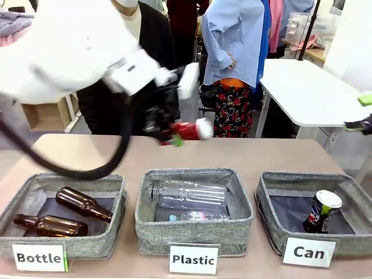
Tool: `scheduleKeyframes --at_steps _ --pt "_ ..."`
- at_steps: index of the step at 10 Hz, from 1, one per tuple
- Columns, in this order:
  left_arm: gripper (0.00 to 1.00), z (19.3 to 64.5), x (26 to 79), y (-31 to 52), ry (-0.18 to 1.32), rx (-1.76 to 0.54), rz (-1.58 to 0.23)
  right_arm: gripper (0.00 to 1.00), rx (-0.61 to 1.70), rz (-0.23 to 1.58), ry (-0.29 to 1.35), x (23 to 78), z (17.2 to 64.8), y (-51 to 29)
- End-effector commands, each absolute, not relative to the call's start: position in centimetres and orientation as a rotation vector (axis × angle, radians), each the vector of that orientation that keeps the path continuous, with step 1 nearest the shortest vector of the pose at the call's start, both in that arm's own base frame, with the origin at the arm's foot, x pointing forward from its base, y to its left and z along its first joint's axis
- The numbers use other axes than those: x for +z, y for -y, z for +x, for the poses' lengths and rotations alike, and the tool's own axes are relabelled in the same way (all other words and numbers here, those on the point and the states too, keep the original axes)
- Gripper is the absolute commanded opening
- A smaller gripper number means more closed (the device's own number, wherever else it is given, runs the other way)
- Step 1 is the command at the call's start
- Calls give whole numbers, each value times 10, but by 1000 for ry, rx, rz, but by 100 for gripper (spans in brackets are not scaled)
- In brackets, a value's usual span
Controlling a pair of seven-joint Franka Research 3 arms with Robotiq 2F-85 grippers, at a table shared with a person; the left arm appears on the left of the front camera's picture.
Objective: Sort the can waste into the basket.
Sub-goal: Pick up the can waste from the table and place it in the right Fabric basket.
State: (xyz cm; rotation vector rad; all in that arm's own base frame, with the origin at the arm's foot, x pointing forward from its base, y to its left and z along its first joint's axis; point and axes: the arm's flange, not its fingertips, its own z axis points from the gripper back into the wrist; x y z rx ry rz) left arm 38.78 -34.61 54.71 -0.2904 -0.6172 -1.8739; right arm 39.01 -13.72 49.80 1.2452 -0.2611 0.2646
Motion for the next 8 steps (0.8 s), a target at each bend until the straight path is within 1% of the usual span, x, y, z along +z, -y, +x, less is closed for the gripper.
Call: scheduleKeyframes --at_steps 1,2,3,4,6,7,8 --pt "28 422 569 391 630 -2000 -439 100 252 1105 324 503 363 185" --pt "28 424 580 437 599 -2026 -532 100 247 1100 356 505 339 213" --pt "28 418 579 488 533 -2052 -555 100 201 1094 399 501 320 239" --pt "28 410 575 540 470 -2090 -558 100 133 1124 498 497 303 263" --pt "28 392 558 624 369 -2056 -477 100 32 1217 693 481 270 304" --pt "28 388 552 657 343 -2020 -428 100 106 1107 486 498 289 277" --pt "28 396 541 685 340 -1981 -304 100 106 1107 486 498 289 277"
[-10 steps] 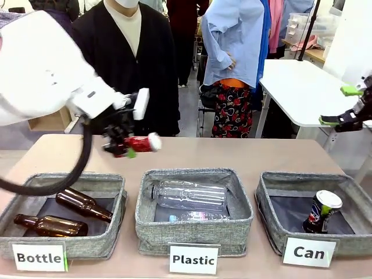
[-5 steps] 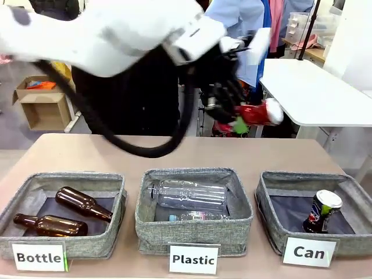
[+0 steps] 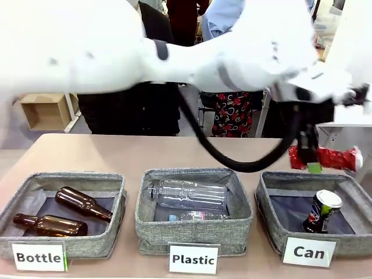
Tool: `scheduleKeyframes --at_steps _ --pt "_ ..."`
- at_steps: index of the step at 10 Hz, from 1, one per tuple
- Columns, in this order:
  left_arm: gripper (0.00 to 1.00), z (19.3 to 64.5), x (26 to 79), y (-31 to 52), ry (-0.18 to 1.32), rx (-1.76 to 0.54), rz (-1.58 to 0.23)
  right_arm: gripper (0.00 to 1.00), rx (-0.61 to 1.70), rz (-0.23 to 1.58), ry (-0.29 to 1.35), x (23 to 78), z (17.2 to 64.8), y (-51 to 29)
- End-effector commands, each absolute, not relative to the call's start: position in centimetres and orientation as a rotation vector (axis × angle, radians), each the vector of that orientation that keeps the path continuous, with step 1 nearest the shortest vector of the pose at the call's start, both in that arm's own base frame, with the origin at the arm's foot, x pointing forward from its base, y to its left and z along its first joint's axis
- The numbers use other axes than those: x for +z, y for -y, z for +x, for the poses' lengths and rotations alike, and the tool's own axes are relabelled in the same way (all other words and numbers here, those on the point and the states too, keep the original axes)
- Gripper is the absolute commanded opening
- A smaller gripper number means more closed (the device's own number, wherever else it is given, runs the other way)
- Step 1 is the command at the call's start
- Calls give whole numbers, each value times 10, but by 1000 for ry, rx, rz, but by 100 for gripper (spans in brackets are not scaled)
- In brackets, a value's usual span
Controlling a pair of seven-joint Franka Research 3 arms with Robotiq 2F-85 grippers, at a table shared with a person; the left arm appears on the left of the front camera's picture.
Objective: Sort the can waste into the basket.
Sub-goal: Pick up the can waste from the table and place it in the right Fabric basket.
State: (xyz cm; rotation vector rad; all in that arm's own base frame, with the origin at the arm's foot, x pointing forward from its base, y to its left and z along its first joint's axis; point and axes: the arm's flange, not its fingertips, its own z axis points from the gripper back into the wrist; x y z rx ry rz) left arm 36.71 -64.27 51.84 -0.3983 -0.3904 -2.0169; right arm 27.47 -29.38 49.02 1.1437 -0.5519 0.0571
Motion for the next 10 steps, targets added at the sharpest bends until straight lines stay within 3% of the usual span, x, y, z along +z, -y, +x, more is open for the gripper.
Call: scheduleKeyframes --at_steps 1,6,8,9,10 --pt "28 402 534 695 327 -1956 -215 100 106 1107 486 498 289 277" --pt "28 428 513 706 263 -1952 -246 100 106 1107 486 498 289 277" --pt "86 429 512 700 263 -1971 -271 100 106 1107 486 498 289 277" --pt "100 432 512 697 268 -1973 -282 100 106 1107 486 498 289 277" --pt "100 432 512 694 266 -1969 -281 100 106 1107 486 498 289 277"
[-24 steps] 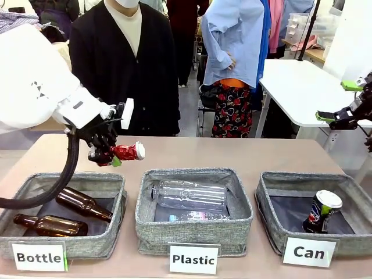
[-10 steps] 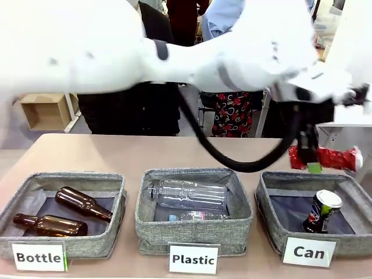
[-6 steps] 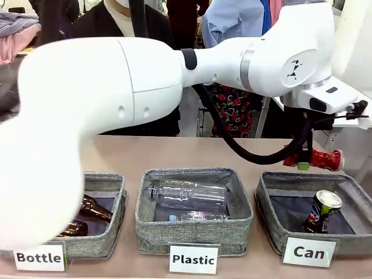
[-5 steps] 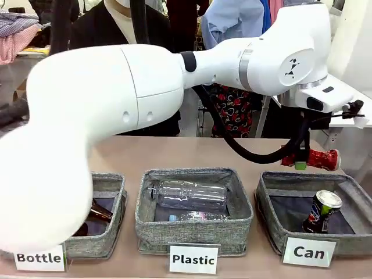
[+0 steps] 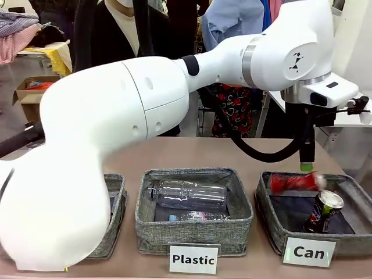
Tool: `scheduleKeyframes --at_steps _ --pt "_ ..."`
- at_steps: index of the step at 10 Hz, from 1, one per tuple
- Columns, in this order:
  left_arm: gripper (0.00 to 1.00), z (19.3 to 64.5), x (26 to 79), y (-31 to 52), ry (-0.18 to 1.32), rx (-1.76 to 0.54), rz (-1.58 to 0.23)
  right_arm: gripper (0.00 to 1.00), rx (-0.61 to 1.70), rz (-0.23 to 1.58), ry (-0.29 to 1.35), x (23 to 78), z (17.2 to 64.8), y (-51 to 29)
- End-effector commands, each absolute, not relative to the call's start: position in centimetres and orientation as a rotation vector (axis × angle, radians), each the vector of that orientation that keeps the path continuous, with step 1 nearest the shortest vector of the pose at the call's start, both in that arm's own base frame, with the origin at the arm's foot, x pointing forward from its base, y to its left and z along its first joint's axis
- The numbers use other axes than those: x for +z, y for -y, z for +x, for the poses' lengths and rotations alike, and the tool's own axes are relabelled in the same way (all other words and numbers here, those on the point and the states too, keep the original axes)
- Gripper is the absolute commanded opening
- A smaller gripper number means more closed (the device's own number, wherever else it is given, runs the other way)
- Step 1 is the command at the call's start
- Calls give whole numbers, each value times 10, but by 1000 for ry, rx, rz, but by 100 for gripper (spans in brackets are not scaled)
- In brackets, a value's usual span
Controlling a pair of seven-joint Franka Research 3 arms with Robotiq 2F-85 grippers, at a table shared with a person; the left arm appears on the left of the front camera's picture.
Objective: Sort the can waste into the basket.
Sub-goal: Pick up the can waste from the table and place it in the right Fabric basket.
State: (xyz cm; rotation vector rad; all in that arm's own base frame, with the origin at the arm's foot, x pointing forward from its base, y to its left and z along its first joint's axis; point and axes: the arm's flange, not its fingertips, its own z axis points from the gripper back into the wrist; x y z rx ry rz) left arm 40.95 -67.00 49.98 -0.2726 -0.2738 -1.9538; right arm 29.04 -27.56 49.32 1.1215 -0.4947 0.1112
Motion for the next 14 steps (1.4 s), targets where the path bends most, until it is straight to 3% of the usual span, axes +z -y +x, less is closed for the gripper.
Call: scheduleKeyframes --at_steps 1,5,7,8,10,13,14 --pt "100 433 510 693 268 -1967 -289 100 106 1107 486 498 289 277" --pt "100 436 519 671 290 -1952 -325 100 106 1107 486 498 289 277" --pt "95 435 530 626 208 -1879 -402 100 112 1121 495 493 290 276" --pt "95 432 531 593 104 -1874 -489 100 143 1114 448 491 305 265" --pt "95 419 519 524 -54 -1781 -450 100 199 1113 358 492 339 238" --pt "95 401 465 442 -472 -1554 -423 100 271 1108 247 488 378 202" --pt "95 394 439 423 -704 -1533 -386 100 267 1123 242 486 387 200"
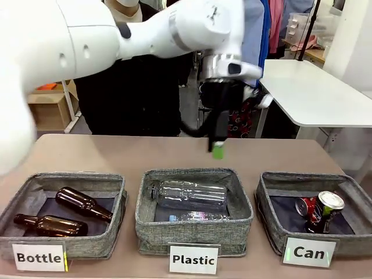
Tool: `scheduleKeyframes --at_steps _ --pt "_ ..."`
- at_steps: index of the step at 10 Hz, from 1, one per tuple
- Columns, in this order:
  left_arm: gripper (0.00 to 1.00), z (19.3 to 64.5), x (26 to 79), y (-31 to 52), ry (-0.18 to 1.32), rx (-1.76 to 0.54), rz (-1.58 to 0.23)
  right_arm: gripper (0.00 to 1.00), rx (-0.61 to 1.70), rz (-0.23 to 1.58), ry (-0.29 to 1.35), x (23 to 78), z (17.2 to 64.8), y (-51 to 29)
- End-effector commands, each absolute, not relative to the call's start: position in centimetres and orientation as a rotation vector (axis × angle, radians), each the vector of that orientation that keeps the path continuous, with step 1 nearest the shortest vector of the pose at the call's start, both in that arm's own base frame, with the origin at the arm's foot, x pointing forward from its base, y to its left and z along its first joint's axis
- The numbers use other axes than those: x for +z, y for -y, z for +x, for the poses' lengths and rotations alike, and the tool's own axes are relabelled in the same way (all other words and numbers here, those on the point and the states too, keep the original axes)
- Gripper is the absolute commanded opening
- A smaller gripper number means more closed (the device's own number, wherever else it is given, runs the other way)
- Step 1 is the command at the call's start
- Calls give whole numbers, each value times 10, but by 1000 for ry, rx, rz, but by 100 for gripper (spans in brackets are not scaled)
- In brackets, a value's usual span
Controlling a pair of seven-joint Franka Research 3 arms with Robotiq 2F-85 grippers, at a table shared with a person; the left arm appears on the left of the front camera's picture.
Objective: Sort the can waste into the basket.
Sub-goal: Pick up the can waste from the table and place it in the right Fabric basket.
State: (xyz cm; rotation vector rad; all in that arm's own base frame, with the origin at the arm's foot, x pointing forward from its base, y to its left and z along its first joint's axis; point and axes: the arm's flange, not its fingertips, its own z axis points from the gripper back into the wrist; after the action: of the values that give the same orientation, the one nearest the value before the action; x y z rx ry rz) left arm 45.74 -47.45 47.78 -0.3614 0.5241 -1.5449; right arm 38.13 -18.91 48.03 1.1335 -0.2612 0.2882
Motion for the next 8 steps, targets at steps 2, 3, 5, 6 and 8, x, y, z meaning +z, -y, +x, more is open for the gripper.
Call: scheduleKeyframes --at_steps 2,3,5,6,8 --pt "95 384 412 390 -947 -1427 -301 100 277 1161 235 488 399 195" --pt "95 396 427 370 -771 -1347 -415 100 289 1161 228 489 402 191" --pt "95 428 484 294 -166 -1008 -718 100 333 1145 137 480 411 171" --pt "95 434 501 241 31 -834 -818 100 342 1107 83 474 418 157" --pt "95 433 493 161 81 -653 -933 100 415 1097 16 472 424 129"
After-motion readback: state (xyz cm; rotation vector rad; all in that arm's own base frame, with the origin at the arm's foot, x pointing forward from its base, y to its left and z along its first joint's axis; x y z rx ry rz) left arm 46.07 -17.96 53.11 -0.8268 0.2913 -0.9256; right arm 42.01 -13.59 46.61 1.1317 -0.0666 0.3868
